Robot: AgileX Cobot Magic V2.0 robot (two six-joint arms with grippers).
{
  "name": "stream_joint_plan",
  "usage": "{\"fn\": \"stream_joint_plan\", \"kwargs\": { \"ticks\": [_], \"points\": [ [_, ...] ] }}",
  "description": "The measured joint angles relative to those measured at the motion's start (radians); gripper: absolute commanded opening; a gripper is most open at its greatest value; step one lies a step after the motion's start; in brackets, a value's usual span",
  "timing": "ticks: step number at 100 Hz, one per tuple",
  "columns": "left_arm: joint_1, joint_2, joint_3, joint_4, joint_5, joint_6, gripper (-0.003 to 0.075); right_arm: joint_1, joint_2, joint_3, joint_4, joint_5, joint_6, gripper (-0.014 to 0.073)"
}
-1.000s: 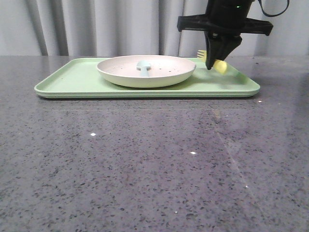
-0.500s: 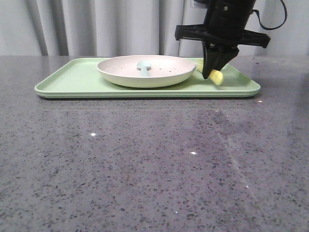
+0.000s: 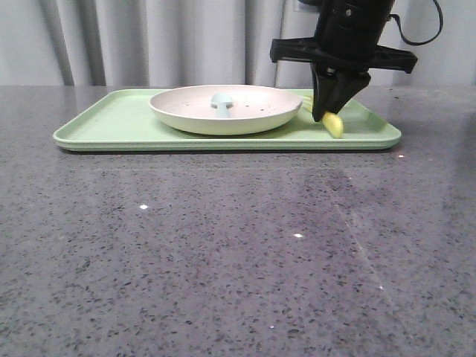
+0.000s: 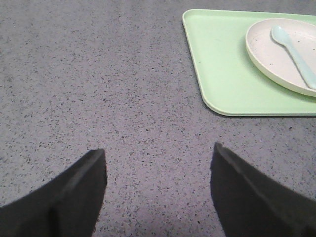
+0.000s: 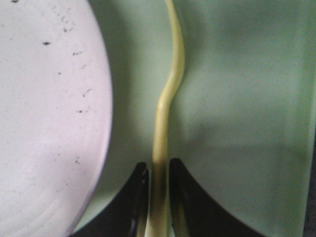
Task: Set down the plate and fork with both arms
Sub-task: 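Lower the fork onto the tray beside the plate and release it, then raise the right gripper away from the tray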
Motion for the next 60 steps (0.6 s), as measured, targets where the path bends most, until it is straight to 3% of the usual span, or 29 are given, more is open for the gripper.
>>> {"fn": "stream_joint_plan", "kwargs": {
  "ticks": [60],
  "points": [
    [0.0, 0.0, 0.0, 0.0, 0.0, 0.0, 0.0438, 0.0, 0.0, 0.0, -0.028, 0.004, -0.002, 0.0209]
  ]
}}
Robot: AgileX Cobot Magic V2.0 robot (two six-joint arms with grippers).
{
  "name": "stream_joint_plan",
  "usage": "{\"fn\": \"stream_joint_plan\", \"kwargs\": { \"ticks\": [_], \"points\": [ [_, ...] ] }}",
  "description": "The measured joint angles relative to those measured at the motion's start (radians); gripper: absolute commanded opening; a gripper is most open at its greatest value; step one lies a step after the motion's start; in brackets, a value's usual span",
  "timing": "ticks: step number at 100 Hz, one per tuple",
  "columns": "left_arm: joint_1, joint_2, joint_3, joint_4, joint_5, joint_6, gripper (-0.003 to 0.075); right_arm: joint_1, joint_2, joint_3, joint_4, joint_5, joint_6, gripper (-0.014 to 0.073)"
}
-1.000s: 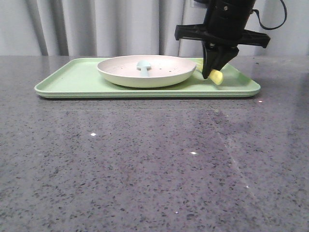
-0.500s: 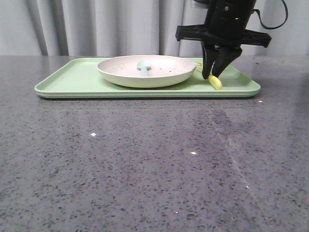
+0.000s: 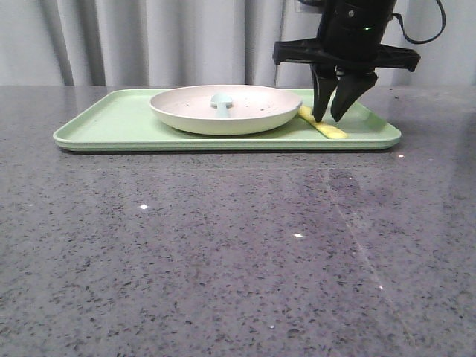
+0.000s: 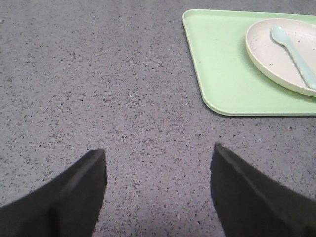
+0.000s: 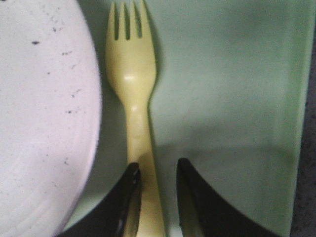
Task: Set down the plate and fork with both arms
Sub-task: 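Raise the right gripper away from the tray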
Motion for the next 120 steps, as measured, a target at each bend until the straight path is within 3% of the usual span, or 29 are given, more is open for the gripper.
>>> {"fn": "stream_joint_plan", "kwargs": {
  "ticks": [23, 54, 84, 120],
  "points": [
    [0.0, 0.0, 0.0, 0.0, 0.0, 0.0, 0.0438, 0.0, -0.047, 0.001, -0.043, -0.002, 0.0, 0.0209],
    [0.0, 0.0, 0.0, 0.0, 0.0, 0.0, 0.0438, 0.0, -0.261, 0.044, -0.192, 0.002, -0.001, 0.0209],
    [0.0, 0.0, 0.0, 0.0, 0.0, 0.0, 0.0438, 0.0, -0.568, 0.319, -0.272, -0.036, 0.012, 0.0209],
    [0.0, 0.0, 0.0, 0.0, 0.0, 0.0, 0.0438, 0.0, -0.987, 0.722, -0.413, -0.058, 0.144, 0.0209]
  ]
}}
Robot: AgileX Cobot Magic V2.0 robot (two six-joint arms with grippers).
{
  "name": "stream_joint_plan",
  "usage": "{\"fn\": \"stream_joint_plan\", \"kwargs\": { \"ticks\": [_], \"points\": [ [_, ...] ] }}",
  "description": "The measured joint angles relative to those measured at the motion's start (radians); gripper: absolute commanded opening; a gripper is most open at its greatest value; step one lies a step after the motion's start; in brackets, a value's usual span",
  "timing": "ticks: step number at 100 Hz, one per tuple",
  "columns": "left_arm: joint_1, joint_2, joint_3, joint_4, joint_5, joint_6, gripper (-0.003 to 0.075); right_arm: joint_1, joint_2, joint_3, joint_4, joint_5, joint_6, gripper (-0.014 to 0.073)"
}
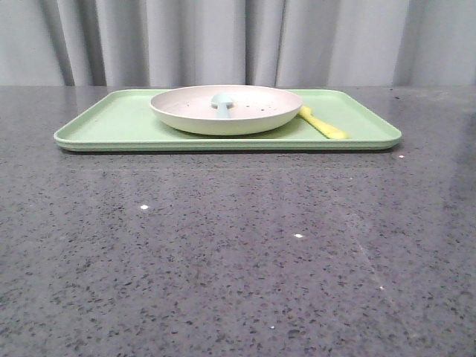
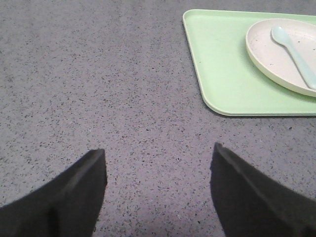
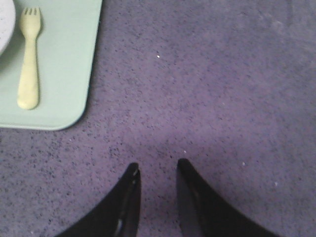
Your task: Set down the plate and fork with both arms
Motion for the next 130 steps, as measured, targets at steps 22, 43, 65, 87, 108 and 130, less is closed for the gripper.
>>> {"fn": "stream_joint_plan", "kwargs": {
  "ticks": [22, 43, 65, 87, 108, 130],
  "points": [
    [0.0, 0.0, 0.0, 0.0, 0.0, 0.0, 0.0438, 0.0, -0.271, 0.166, -0.024, 0.018, 0.03, 0.0209],
    [0.0, 0.0, 0.0, 0.0, 0.0, 0.0, 0.0438, 0.0, -0.446, 0.266, -0.03, 0.104, 0.037, 0.0209],
    [0.0, 0.0, 0.0, 0.0, 0.0, 0.0, 0.0438, 0.0, -0.544, 0.357, -0.03, 0.124, 0.037, 0.0204],
    [0.0, 0.0, 0.0, 0.0, 0.0, 0.0, 0.0438, 0.0, -0.579, 0.377, -0.03, 0.124, 0.04, 0.0204],
    [0.0, 0.0, 0.0, 0.0, 0.0, 0.0, 0.0438, 0.0, -0.579, 0.378, -0.03, 0.124, 0.04, 0.0202],
    [0.0, 0.0, 0.0, 0.0, 0.0, 0.0, 0.0318, 0.0, -0.579, 0.378, -0.03, 0.124, 0.04, 0.0076]
  ]
}}
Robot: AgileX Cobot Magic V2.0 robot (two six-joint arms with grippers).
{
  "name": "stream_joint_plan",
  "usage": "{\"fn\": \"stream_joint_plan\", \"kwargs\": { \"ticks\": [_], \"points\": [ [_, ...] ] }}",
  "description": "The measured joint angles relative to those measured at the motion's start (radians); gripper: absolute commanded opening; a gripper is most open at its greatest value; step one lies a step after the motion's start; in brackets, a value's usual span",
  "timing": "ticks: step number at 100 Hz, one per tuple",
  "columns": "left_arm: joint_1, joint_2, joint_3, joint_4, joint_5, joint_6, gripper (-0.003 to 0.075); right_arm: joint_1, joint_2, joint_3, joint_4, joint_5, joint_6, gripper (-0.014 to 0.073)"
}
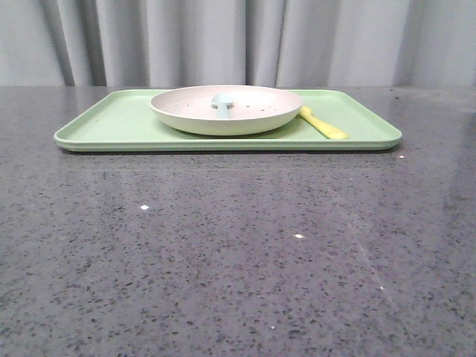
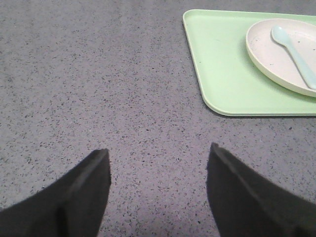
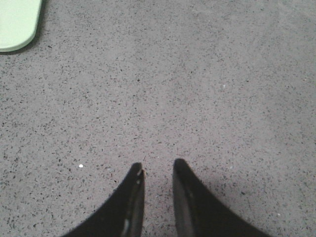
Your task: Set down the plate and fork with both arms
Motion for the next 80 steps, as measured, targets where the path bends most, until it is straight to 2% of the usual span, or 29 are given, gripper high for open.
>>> {"fn": "stream_joint_plan", "kwargs": {
  "ticks": [13, 22, 80],
  "points": [
    [0.0, 0.0, 0.0, 0.0, 0.0, 0.0, 0.0117, 0.0, 0.0, 0.0, 0.0, 0.0, 0.0, -0.0071],
    [0.0, 0.0, 0.0, 0.0, 0.0, 0.0, -0.002, 0.0, 0.0, 0.0, 0.0, 0.0, 0.0, -0.0067],
    [0.0, 0.0, 0.0, 0.0, 0.0, 0.0, -0.002, 0.0, 0.0, 0.0, 0.0, 0.0, 0.0, -0.0068]
  ]
}}
